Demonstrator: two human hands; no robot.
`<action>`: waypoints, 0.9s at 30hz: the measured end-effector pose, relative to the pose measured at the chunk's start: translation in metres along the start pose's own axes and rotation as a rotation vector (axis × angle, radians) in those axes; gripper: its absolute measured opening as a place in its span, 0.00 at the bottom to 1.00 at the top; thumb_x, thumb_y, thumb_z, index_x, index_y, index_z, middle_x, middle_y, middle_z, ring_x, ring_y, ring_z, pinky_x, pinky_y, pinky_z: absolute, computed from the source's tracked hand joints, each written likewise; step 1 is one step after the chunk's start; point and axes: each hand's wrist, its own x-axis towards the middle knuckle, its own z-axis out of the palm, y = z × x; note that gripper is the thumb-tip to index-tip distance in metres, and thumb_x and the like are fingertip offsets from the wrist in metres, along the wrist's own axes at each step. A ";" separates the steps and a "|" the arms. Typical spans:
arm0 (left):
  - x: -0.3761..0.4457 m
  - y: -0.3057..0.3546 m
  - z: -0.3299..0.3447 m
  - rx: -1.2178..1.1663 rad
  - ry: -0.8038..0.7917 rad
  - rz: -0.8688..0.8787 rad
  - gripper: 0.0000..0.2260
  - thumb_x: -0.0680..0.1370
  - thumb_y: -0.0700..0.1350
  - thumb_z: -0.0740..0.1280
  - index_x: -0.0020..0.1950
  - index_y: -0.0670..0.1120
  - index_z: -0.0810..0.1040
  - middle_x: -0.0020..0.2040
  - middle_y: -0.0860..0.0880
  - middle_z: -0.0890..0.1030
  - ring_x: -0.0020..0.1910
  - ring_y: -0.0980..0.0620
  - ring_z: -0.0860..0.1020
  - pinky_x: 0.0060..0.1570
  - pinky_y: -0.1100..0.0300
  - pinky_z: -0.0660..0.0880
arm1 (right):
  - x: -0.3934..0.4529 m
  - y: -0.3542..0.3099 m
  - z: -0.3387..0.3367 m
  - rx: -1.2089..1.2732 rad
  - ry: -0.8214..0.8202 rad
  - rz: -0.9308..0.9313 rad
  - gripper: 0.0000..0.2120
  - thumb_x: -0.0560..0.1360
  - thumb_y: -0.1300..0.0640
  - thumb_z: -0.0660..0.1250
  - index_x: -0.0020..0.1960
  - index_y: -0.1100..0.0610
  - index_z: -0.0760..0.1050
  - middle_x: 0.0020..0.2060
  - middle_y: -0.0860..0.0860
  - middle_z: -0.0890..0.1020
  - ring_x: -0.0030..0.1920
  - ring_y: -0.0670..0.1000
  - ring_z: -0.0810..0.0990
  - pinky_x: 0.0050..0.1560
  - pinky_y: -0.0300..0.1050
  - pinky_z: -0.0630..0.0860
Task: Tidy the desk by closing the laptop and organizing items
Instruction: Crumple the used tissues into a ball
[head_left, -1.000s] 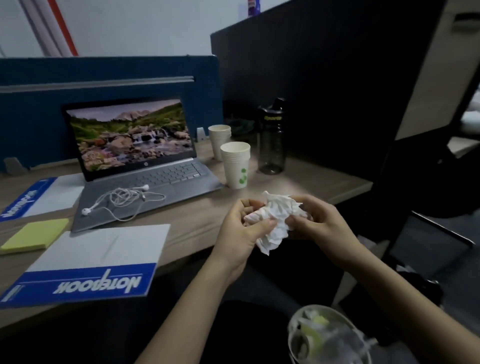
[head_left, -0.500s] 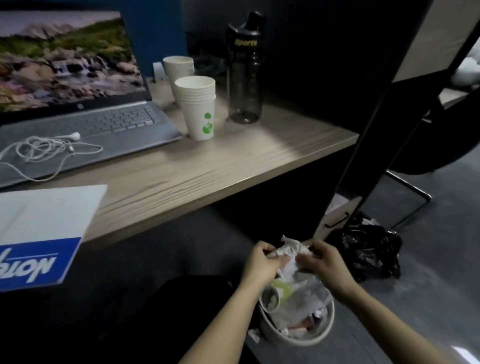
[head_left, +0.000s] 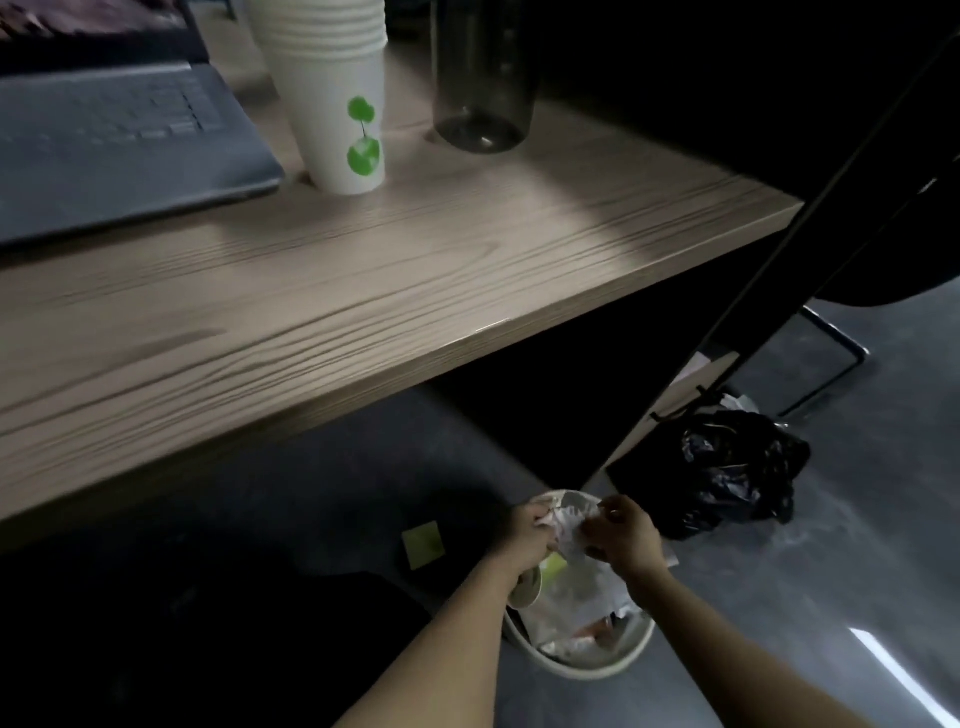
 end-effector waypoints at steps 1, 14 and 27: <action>0.004 -0.003 0.001 -0.024 -0.035 -0.007 0.11 0.77 0.32 0.63 0.36 0.42 0.75 0.25 0.55 0.71 0.29 0.54 0.72 0.30 0.65 0.66 | 0.008 0.006 0.000 -0.031 0.009 0.014 0.09 0.68 0.65 0.73 0.43 0.54 0.77 0.40 0.59 0.82 0.39 0.57 0.85 0.33 0.50 0.83; 0.013 -0.005 -0.021 -0.183 0.026 -0.149 0.11 0.82 0.33 0.54 0.60 0.43 0.71 0.52 0.43 0.71 0.49 0.51 0.71 0.44 0.61 0.69 | 0.048 0.046 0.021 -0.804 -0.091 -0.132 0.20 0.76 0.51 0.68 0.67 0.52 0.75 0.61 0.55 0.80 0.60 0.58 0.78 0.61 0.53 0.74; -0.031 0.027 -0.051 0.005 0.177 0.162 0.16 0.78 0.35 0.64 0.65 0.41 0.77 0.61 0.42 0.80 0.59 0.46 0.78 0.51 0.66 0.72 | -0.011 -0.017 0.006 -0.763 -0.120 -0.466 0.18 0.73 0.54 0.73 0.62 0.55 0.79 0.60 0.53 0.80 0.56 0.55 0.80 0.56 0.51 0.76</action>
